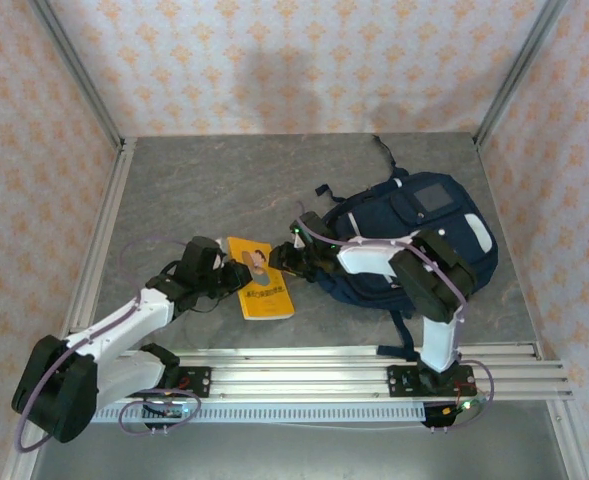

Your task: Pack the student bag

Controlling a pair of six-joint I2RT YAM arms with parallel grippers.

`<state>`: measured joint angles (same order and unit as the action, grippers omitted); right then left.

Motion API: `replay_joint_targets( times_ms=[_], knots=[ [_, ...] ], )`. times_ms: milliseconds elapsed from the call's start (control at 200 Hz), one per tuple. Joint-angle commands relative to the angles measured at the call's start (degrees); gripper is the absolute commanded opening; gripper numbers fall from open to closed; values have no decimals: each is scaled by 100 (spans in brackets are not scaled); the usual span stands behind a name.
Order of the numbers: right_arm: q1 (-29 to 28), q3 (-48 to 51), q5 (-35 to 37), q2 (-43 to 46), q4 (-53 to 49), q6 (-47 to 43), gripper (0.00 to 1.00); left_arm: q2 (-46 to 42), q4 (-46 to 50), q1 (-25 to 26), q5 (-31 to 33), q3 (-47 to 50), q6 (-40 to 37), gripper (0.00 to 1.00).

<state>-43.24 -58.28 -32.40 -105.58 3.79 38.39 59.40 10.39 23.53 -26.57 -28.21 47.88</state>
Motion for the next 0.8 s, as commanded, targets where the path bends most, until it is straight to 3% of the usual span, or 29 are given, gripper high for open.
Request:
replay_joint_targets(
  times_ms=[0, 160, 340, 535, 796],
  knots=[
    [1, 88, 635, 802, -378, -370, 58, -644, 476, 38, 82, -581, -486, 0],
    [44, 465, 756, 1927, -72, -636, 66, -1199, 774, 29, -218, -1134, -739, 0],
    [237, 774, -614, 2739, 831, -419, 84, -1541, 644, 20, -725, -1510, -762, 0],
    [402, 739, -683, 3262, 187, -766, 87, -1587, -423, 19, -1834, -1576, -458, 0],
    [730, 948, -764, 3651, -240, -989, 84, -1848, -1245, 19, -2339, -1473, 2, 0]
  ],
)
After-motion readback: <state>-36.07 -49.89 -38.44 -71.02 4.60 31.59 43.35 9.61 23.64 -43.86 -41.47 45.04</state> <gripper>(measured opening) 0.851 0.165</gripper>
